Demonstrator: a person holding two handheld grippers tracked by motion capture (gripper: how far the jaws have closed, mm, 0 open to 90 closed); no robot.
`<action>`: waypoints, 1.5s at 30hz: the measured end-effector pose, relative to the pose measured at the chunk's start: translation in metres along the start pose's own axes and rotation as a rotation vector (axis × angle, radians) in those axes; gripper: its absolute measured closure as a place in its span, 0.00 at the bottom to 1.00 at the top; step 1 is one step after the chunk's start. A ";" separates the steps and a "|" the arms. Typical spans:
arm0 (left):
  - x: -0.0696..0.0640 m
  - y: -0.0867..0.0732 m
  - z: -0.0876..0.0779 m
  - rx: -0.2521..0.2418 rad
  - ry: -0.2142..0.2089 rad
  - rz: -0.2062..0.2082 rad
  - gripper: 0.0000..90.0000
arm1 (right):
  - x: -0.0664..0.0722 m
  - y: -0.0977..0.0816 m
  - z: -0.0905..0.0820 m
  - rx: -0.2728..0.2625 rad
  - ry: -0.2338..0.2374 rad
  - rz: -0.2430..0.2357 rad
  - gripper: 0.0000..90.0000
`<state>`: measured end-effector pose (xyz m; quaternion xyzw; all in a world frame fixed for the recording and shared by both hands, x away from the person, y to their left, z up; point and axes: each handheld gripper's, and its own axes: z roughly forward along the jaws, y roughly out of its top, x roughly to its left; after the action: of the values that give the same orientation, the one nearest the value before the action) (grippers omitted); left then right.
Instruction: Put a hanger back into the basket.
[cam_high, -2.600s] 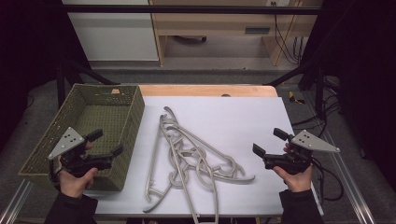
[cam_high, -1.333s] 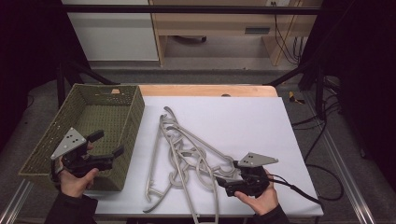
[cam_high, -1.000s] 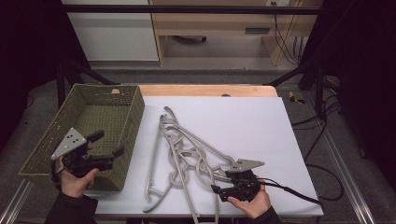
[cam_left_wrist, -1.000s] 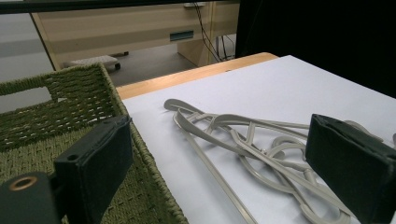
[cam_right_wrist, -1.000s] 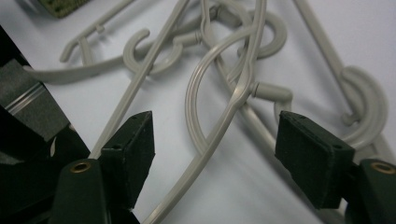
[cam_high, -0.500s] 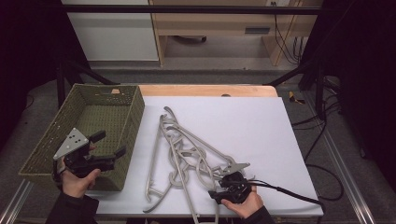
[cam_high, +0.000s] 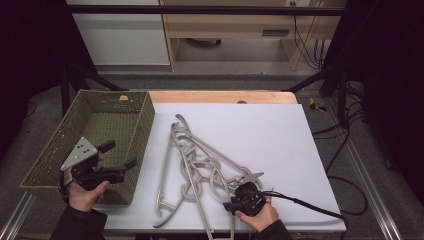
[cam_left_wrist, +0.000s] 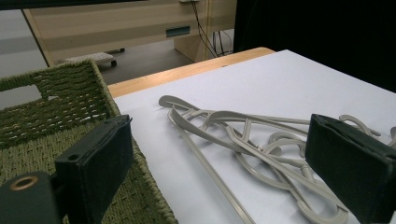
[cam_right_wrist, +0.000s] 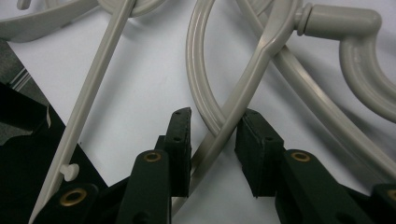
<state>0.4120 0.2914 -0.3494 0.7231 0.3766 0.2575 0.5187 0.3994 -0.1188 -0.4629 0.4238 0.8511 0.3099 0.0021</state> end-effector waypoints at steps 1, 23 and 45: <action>0.000 0.000 0.000 0.001 0.000 0.002 0.08 | -0.001 0.000 0.001 0.000 -0.010 0.001 0.74; -0.004 0.001 0.002 0.005 -0.010 0.014 0.08 | -0.023 0.005 -0.025 -0.051 0.048 0.057 0.87; -0.027 0.007 0.009 0.044 -0.074 0.079 0.08 | -0.029 0.041 -0.073 -0.109 0.105 -0.207 0.89</action>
<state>0.4052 0.2637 -0.3450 0.7577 0.3337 0.2424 0.5057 0.4280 -0.1595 -0.3892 0.3159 0.8712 0.3755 0.0126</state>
